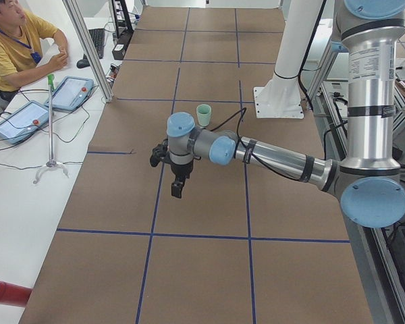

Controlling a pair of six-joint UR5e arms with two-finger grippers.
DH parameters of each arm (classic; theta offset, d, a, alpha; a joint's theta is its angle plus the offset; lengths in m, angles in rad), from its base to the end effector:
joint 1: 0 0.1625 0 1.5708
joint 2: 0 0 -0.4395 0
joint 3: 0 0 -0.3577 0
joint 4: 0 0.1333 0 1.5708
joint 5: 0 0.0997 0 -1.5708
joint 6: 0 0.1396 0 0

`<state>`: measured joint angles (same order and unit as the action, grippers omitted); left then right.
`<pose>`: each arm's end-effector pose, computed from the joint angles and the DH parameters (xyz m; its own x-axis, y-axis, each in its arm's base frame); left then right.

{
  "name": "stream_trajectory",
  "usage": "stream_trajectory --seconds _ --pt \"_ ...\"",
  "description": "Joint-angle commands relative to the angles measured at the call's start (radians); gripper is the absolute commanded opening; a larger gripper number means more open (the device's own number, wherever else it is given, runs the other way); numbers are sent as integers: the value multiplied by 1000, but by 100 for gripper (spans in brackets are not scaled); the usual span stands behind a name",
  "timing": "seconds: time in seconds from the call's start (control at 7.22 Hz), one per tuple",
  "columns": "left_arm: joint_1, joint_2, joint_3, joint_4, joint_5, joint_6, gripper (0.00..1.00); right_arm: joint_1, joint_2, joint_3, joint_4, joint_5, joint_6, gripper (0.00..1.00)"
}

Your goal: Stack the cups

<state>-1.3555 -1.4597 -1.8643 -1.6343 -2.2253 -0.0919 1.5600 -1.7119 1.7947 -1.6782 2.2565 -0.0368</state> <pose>0.0440 -0.4272 0.6176 0.7593 0.2260 -0.6103 -0.1381 0.9724 0.1882 0.0407 -0.3921 0.6785 0.7732 -0.0296 0.6335 0.0393 0.9992 -0.0013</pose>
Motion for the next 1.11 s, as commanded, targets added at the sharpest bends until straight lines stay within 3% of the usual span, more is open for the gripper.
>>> stream_trajectory --seconds 0.0,0.55,0.97 --pt "-172 61 114 -4 -57 237 100 -1 0 0 0 0 0 100" --pt "-172 61 114 71 -141 239 100 0 0 0 0 0 0 100" --pt "-172 62 120 68 -128 247 100 0 0 0 0 0 0 100"
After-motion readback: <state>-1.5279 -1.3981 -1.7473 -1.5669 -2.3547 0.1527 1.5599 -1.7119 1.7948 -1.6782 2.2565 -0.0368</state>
